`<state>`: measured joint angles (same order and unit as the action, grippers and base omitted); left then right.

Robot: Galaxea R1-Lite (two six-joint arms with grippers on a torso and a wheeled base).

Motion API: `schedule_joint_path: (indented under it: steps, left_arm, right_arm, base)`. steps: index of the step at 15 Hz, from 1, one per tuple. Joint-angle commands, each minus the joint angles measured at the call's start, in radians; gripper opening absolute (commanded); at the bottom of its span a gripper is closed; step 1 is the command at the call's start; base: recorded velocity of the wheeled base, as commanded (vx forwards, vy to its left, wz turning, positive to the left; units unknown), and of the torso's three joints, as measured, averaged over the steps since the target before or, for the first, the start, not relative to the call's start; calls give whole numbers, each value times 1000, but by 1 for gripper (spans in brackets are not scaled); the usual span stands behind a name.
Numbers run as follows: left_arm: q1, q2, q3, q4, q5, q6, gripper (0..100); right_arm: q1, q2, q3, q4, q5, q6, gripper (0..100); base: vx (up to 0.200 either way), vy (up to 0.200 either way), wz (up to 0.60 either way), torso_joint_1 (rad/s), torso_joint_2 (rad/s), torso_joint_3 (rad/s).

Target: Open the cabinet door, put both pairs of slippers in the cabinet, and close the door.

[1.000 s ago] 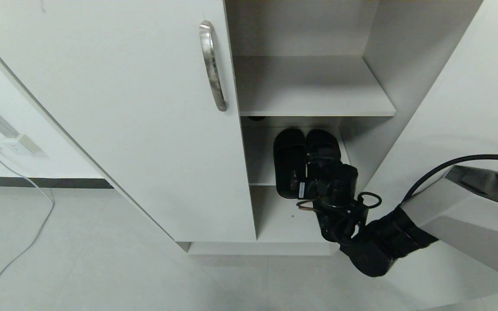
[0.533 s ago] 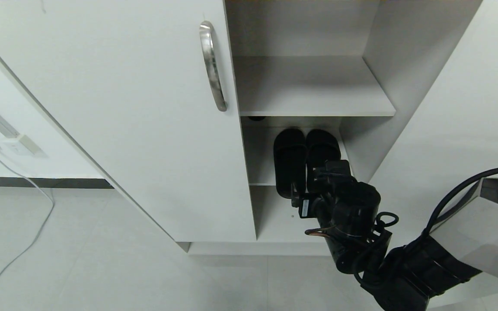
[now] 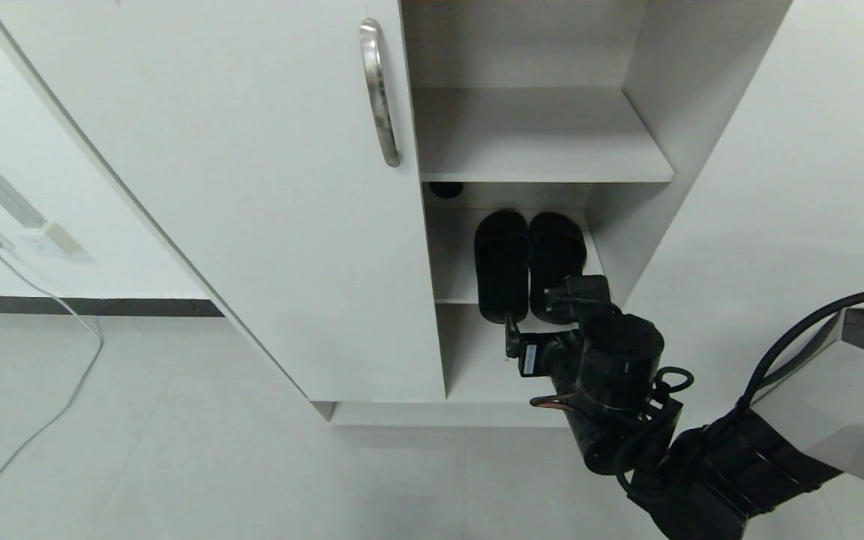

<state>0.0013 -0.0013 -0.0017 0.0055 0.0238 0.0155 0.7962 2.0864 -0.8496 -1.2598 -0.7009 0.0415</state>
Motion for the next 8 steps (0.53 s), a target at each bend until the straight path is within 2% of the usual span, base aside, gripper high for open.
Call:
schedule_joint_path:
  steps: [1,2,8]
  left_arm:
    - [0,1,0,1,1,0,0]
    - [0,1,0,1,2,0,0]
    - [-1,1,0,1,1,0,0]
  right_arm:
    - [1,0,1,0,0,0,100]
    - [1,0,1,0,0,0,100]
    - [0,0,7,-4,-2,0,100]
  base:
    - [-200,0,0,-2,2,2]
    - [-200,0,0,2,-2,7]
    - [0,0,0,0,0,0]
